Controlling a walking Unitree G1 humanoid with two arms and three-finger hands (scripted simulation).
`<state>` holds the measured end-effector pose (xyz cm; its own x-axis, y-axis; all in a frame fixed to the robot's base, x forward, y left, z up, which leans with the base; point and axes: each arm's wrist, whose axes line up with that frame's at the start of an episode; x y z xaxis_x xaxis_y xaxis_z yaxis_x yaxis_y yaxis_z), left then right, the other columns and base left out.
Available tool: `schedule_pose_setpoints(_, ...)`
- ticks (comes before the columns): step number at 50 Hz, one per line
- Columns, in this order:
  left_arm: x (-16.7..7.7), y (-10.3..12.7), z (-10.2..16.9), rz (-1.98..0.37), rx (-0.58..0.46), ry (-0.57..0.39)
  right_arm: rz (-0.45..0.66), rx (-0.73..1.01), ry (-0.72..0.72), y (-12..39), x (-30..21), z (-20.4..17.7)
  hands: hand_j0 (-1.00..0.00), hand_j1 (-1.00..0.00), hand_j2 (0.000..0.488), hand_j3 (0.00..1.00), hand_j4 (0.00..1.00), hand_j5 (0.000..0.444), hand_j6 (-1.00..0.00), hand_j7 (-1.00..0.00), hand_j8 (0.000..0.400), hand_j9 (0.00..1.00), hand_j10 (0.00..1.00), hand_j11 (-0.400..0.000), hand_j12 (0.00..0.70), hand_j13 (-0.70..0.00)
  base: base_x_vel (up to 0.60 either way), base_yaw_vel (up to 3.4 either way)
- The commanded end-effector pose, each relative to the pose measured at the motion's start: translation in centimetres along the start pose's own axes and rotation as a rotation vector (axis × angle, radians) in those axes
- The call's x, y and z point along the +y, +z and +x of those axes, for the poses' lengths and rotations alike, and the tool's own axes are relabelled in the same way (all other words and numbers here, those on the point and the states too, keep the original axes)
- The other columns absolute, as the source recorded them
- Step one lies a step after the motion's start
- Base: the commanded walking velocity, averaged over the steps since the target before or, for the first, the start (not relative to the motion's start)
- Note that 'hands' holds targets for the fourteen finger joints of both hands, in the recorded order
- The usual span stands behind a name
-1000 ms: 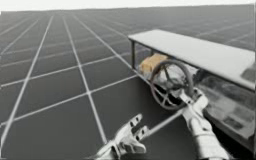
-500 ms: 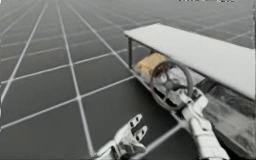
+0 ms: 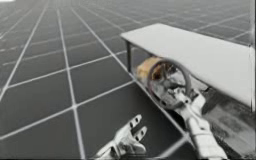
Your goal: Pick up and drop off the object
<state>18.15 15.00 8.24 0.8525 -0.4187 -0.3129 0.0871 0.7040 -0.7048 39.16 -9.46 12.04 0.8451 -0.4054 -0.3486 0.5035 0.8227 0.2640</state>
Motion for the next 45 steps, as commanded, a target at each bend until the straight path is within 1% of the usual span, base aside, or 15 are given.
schedule_pose_setpoints(1,-0.9,0.26,0.49,0.027,0.005,-0.03,0.043,-0.053,-0.021,1.76,-1.18,0.2,0.0,0.0,0.0,1.0,1.0,0.0,0.0,0.0,0.0,1.0,1.0,-0.4,0.0,-0.7,0.34,-0.82)
schedule_pose_setpoints(20,-0.9,0.26,0.49,0.027,0.005,-0.03,0.043,-0.053,-0.021,1.76,-1.18,0.2,0.0,0.0,0.0,1.0,1.0,0.0,0.0,0.0,0.0,1.0,1.0,-0.4,0.0,-0.7,0.35,-0.59)
schedule_pose_setpoints(45,-0.9,0.26,0.49,0.027,0.005,-0.03,0.043,-0.053,-0.021,1.76,-1.18,0.2,0.0,0.0,0.0,1.0,1.0,0.0,0.0,0.0,0.0,1.0,1.0,-0.4,0.0,-0.7,0.33,-0.27)
